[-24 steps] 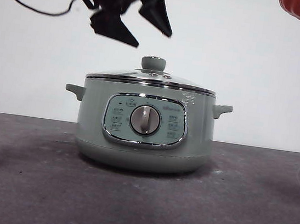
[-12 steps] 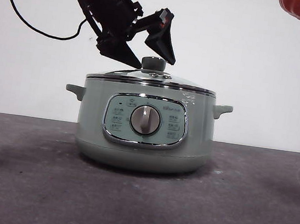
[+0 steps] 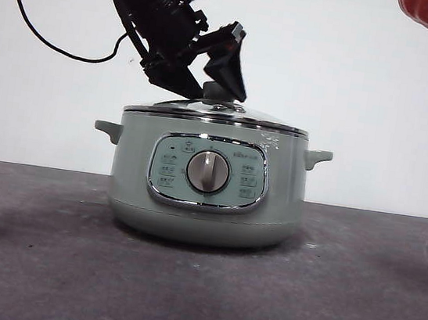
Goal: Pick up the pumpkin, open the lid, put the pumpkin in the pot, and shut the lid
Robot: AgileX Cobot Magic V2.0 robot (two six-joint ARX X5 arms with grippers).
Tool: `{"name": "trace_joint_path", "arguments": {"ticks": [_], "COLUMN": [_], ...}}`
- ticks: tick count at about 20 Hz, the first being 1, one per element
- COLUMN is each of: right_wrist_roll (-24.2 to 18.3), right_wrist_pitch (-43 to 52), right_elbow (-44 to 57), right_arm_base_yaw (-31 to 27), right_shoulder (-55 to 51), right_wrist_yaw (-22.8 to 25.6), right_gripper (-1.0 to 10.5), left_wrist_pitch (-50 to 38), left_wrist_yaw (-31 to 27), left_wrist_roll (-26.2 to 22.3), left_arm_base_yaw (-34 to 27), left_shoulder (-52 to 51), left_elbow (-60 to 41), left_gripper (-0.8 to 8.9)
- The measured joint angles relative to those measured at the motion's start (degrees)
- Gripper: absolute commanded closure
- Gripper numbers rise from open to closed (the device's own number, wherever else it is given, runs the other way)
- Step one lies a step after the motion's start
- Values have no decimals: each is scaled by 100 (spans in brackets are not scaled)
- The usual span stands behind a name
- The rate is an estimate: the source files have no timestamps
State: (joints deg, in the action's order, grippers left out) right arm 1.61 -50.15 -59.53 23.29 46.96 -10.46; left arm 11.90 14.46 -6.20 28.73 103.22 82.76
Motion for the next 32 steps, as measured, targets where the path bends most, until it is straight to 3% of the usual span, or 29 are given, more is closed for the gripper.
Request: {"name": "trace_joint_path", "arguments": {"ticks": [1, 18, 25, 32], "right_wrist_roll": [0, 2, 11, 7], "right_wrist_pitch": [0, 42, 634, 1478], "right_elbow": [0, 2, 2, -715], "right_arm_base_yaw": [0, 0, 0, 157], "right_shoulder": [0, 0, 280, 1786], "right_wrist_yaw": [0, 2, -2, -293], "right_gripper": [958, 958, 958, 959], "left_wrist_pitch": [-22, 190, 1467, 3016], "left_wrist_yaw": [-4, 2, -170, -570], "left_wrist_roll": [-74, -59, -22, -22], "left_arm_base_yaw": [-7, 0, -28, -144], "left_shoulder": [0, -356, -1342, -3222], "left_elbow": [2, 17, 601, 651], "left_gripper": [826, 822, 822, 822]}}
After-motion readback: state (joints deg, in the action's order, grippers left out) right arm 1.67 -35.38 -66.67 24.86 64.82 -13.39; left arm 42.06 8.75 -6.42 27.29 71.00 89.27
